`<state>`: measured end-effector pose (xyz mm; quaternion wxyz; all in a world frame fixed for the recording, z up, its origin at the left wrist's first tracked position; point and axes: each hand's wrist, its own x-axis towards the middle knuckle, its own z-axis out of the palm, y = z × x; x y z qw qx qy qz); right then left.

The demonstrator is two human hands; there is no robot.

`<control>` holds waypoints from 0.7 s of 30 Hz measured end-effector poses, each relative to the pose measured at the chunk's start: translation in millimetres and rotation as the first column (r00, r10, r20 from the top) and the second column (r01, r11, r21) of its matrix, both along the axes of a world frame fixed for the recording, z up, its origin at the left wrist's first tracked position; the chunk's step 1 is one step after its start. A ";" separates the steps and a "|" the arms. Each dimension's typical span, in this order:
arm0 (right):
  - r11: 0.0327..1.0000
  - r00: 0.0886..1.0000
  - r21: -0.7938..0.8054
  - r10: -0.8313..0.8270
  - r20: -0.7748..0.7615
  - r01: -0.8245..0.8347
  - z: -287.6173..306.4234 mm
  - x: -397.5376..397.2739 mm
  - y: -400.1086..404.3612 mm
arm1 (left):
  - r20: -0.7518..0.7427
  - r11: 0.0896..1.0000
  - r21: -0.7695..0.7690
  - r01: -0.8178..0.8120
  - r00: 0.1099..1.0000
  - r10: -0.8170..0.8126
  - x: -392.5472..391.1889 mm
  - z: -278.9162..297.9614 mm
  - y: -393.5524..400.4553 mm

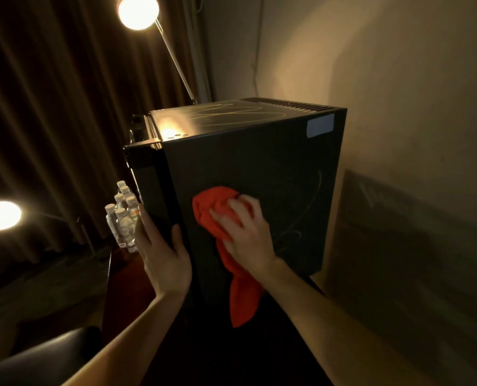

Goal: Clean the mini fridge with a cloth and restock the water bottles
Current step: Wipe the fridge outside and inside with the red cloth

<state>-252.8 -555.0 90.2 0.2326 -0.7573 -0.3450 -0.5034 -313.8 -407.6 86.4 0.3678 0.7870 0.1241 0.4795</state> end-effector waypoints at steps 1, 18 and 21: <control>0.998 1.000 -0.059 0.002 0.001 -0.002 -22.4 -2.4 0.5 | 0.006 1.000 0.006 -0.002 1.000 0.002 0.2 -3.3 -2.0; 0.897 0.725 0.251 -0.104 -0.681 0.365 -76.1 -3.4 -38.6 | -0.180 0.995 0.089 0.055 0.983 -0.038 -23.5 -56.7 -0.4; 0.950 0.617 0.101 -0.109 -0.779 0.295 -119.5 -19.7 -37.8 | -0.247 0.953 0.294 0.070 0.969 0.005 -36.1 -72.1 -2.5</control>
